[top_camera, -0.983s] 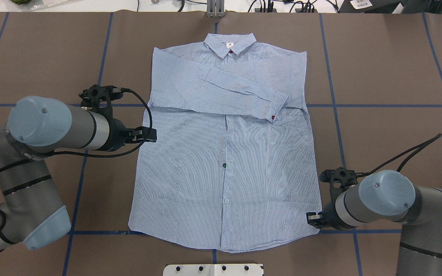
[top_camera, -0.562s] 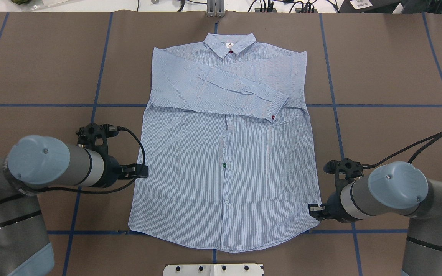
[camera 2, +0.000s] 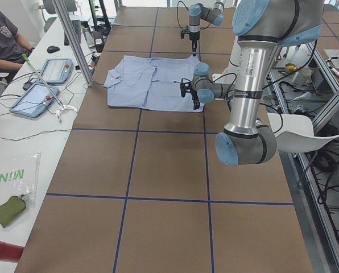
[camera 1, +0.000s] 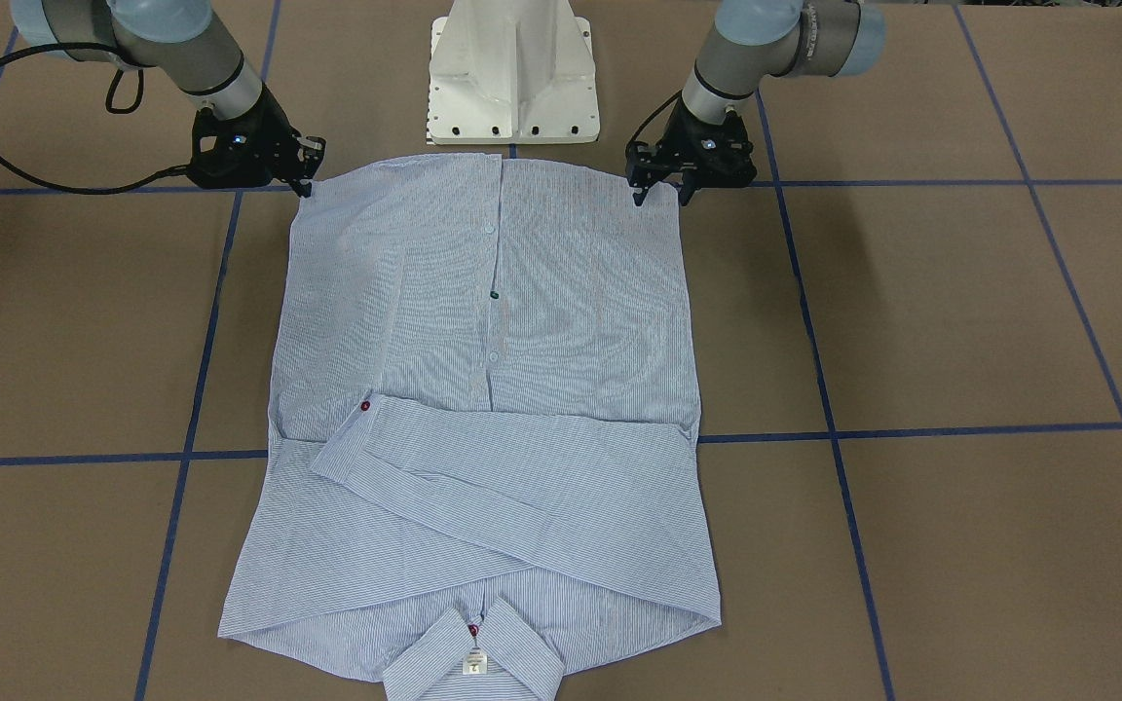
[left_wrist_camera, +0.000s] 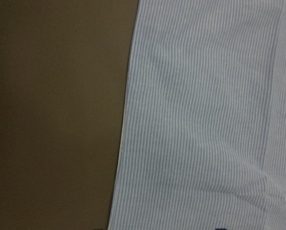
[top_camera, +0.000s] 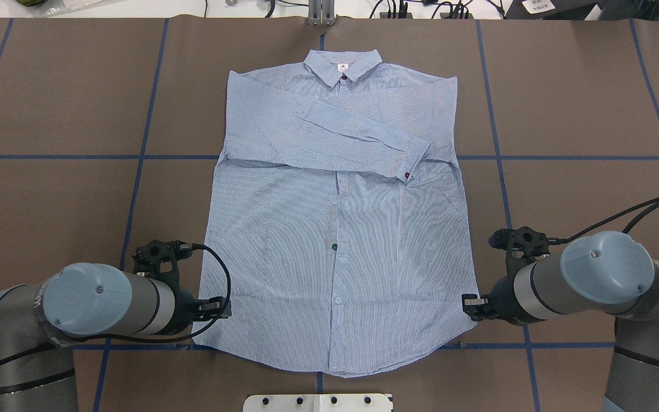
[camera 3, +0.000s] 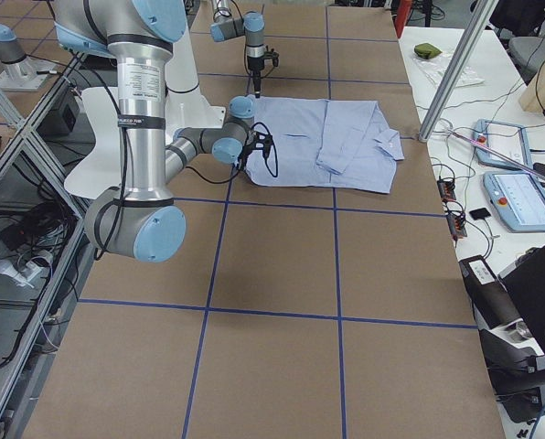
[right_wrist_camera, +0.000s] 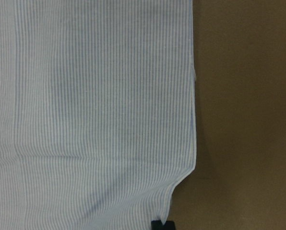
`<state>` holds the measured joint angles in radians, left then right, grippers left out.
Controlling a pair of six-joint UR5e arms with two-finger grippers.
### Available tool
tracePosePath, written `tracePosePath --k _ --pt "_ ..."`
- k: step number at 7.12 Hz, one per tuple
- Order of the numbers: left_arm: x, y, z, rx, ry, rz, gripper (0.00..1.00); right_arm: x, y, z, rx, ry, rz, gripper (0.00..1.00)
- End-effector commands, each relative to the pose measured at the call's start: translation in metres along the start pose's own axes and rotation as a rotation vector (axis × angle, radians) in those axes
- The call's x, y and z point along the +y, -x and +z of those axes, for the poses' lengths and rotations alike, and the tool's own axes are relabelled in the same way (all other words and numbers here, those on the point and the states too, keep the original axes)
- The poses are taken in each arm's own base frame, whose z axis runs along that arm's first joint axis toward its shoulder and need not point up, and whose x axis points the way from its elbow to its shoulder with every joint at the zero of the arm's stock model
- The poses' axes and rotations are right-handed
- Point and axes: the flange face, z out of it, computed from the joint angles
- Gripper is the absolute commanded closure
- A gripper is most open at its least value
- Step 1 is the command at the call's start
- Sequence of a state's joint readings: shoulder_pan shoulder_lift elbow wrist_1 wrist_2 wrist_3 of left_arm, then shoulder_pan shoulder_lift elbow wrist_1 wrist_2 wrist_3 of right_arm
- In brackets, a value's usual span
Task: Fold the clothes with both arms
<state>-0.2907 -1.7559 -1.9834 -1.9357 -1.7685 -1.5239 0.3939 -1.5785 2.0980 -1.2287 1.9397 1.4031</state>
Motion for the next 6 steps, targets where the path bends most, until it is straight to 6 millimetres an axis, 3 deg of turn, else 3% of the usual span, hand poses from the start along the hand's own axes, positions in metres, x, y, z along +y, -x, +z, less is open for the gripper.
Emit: tracePosePath --k 1,6 --pt "0.0038 0.0047 0.0040 -0.025 0.005 -0.007 0.35 -0.0006 0.0010 -0.0052 -0.008 -0.004 0.002 1.00" --pt "0.0034 0.0110 0.0125 -0.081 -0.012 -0.015 0.37 -0.0037 0.0004 -0.0095 -0.014 -0.002 0.008 1.00"
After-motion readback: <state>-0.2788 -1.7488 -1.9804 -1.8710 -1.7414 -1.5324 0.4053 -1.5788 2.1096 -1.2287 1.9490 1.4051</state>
